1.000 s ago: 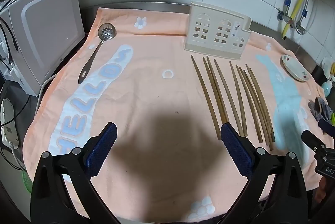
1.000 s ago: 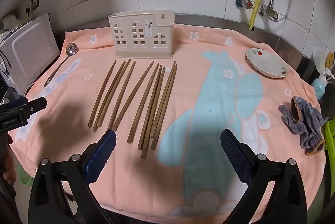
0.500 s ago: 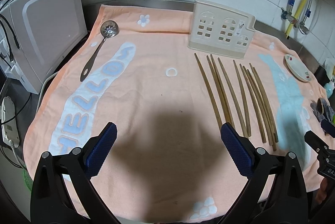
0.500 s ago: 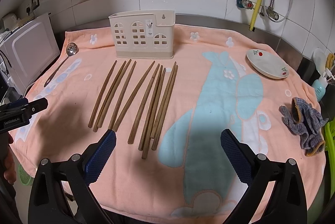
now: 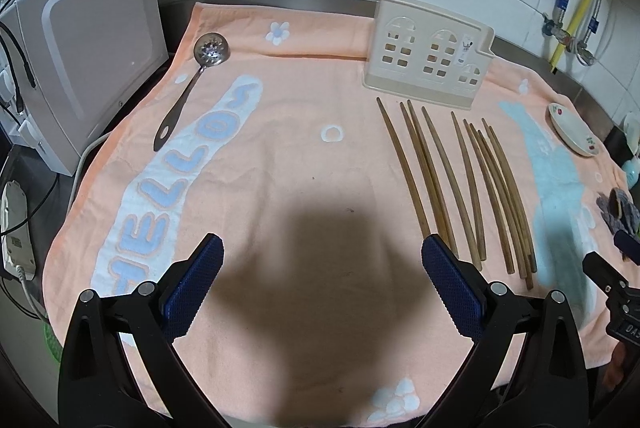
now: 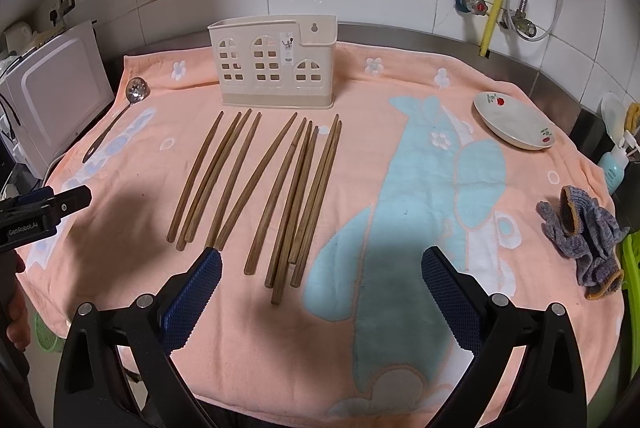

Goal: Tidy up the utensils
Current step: 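Move both tools over the row of wooden chopsticks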

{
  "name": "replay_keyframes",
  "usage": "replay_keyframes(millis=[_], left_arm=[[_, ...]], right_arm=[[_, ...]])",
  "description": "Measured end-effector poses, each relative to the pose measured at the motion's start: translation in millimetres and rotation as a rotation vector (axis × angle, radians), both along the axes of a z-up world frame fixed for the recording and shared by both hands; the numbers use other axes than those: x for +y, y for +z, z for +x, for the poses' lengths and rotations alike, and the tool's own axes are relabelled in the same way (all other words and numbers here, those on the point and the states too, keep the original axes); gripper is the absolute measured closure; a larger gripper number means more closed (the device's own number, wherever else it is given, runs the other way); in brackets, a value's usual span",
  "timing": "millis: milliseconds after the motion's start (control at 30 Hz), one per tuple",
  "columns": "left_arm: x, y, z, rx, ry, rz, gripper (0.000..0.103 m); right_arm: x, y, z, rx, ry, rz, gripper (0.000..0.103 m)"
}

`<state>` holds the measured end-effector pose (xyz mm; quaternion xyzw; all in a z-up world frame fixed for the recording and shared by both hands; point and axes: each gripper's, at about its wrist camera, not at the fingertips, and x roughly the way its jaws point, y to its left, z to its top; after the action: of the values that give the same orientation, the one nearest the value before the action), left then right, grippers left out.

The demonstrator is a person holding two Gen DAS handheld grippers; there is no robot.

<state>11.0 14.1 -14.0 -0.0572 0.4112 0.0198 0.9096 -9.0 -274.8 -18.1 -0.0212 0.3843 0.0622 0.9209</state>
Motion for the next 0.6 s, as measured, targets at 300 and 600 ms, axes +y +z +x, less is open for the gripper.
replay_keyframes(millis=[300, 600], left_arm=[[-0.2, -2.3, 0.7, 0.005, -0.005, 0.0, 0.005], [-1.7, 0.8, 4.2, 0.002, -0.009, 0.001, 0.005]], right_arm=[[0.0, -2.0, 2.2, 0.004, -0.003, 0.003, 0.006], [0.7, -2.3, 4.0, -0.006, -0.003, 0.011, 0.006]])
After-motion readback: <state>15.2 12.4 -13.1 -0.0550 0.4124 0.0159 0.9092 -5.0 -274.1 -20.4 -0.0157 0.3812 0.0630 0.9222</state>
